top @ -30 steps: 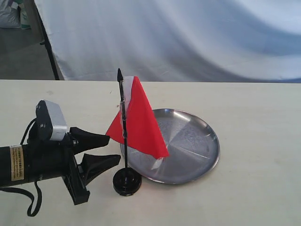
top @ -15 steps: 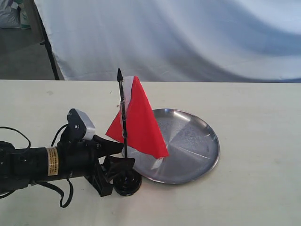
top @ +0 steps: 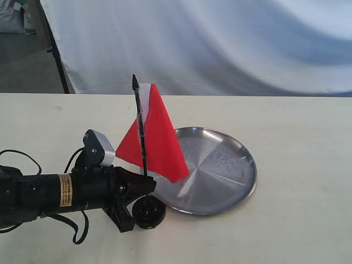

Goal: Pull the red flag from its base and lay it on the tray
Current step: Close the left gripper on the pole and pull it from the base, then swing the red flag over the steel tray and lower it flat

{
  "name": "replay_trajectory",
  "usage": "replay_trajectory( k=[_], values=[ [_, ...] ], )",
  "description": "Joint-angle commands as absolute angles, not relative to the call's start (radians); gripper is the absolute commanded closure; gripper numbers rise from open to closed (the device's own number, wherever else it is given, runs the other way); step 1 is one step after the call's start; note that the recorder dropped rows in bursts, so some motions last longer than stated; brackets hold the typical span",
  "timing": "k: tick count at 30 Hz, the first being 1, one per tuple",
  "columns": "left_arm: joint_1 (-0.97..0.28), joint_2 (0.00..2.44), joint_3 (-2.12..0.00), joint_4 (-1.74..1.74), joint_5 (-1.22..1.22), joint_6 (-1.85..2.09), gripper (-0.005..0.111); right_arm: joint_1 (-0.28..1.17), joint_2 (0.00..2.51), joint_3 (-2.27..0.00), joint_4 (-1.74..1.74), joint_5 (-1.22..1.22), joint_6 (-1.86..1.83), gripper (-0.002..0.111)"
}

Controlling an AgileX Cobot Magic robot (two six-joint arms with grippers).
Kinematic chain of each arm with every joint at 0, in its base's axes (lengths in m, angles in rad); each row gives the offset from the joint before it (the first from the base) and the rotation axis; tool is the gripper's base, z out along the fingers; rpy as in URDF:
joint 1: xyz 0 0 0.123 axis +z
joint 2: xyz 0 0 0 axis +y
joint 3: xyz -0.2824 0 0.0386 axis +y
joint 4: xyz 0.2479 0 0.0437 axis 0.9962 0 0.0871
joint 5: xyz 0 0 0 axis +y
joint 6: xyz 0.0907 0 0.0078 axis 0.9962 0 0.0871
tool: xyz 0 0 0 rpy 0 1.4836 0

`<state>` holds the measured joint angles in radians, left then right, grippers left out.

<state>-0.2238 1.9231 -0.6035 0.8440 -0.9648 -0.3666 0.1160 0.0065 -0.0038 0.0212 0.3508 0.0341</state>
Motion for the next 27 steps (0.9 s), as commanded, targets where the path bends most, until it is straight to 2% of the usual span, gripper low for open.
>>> replay_trajectory(
  k=[1, 9, 12, 20, 27],
  values=[
    [-0.222, 1.924, -0.606, 0.838, -0.985, -0.366, 0.107, 0.11, 0.0, 0.0, 0.024, 0.348, 0.037, 0.109],
    [-0.222, 1.924, -0.606, 0.86, -1.221, -0.404, 0.107, 0.11, 0.0, 0.0, 0.024, 0.346, 0.037, 0.109],
    [-0.222, 1.921, -0.609, 0.86, -1.221, -0.431, 0.107, 0.11, 0.0, 0.0, 0.024, 0.346, 0.037, 0.109],
    [-0.222, 1.919, -0.643, 0.815, -1.221, -0.932, 0.107, 0.11, 0.0, 0.0, 0.024, 0.346, 0.037, 0.109],
    [-0.236, 1.919, -0.837, 1.018, -1.221, -1.162, 0.107, 0.11, 0.0, 0.0, 0.024, 0.346, 0.037, 0.109]
  ],
)
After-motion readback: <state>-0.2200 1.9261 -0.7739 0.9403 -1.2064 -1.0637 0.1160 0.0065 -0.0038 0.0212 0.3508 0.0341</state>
